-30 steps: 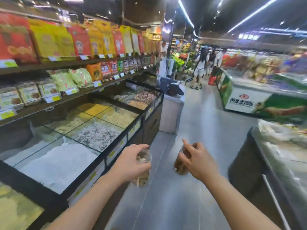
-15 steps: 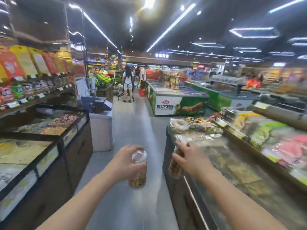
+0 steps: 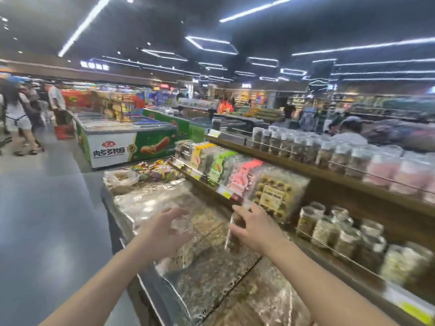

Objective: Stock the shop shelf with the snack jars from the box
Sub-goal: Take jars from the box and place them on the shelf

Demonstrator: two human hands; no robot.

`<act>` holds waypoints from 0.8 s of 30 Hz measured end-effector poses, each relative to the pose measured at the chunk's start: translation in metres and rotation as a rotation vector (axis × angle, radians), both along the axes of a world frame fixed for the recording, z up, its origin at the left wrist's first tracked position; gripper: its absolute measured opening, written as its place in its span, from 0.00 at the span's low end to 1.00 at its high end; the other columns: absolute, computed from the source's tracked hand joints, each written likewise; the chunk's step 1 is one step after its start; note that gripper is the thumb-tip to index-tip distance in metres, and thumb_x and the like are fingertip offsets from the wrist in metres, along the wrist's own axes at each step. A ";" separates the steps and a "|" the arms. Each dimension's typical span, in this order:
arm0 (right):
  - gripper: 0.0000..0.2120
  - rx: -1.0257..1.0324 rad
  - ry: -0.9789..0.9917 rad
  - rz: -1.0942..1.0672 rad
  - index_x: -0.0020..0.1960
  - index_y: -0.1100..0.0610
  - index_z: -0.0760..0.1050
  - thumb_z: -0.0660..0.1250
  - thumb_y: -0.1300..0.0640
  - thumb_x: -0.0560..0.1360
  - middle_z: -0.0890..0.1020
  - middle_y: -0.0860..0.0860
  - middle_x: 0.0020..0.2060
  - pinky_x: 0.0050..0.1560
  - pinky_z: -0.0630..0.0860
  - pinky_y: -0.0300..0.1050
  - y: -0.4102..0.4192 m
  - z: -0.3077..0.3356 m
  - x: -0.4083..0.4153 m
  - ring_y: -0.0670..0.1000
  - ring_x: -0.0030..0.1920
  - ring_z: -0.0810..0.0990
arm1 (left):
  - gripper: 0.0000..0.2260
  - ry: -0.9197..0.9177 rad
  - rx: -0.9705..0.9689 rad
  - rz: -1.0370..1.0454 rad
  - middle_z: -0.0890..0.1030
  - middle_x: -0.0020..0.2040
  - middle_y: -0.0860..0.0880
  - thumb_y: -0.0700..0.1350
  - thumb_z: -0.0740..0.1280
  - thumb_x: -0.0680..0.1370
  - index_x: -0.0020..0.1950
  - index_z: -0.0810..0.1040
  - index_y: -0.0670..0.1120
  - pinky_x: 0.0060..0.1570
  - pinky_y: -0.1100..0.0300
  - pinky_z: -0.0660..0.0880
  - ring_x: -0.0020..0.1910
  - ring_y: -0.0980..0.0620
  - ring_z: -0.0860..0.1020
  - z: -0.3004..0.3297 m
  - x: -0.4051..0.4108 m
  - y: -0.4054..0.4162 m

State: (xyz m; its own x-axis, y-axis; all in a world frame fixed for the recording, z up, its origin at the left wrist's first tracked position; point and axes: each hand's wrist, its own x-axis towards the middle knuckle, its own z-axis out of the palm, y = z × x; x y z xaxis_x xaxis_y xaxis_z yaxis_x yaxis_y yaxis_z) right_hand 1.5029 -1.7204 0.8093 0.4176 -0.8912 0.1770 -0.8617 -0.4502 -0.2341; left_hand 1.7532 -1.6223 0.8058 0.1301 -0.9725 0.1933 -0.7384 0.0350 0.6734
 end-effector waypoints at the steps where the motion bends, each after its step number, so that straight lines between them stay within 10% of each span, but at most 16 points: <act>1: 0.30 0.003 0.000 -0.053 0.79 0.43 0.62 0.58 0.35 0.79 0.69 0.53 0.70 0.67 0.71 0.52 -0.006 -0.002 -0.024 0.57 0.69 0.71 | 0.25 -0.007 0.007 -0.040 0.74 0.62 0.57 0.52 0.73 0.74 0.70 0.74 0.57 0.39 0.71 0.74 0.47 0.66 0.76 0.000 -0.019 -0.018; 24: 0.29 0.116 -0.015 -1.137 0.75 0.51 0.63 0.61 0.39 0.80 0.73 0.57 0.67 0.61 0.75 0.53 -0.058 -0.025 -0.411 0.60 0.65 0.74 | 0.30 -0.110 0.021 -0.887 0.72 0.70 0.57 0.56 0.70 0.71 0.74 0.70 0.60 0.69 0.51 0.69 0.71 0.53 0.68 -0.007 -0.364 -0.270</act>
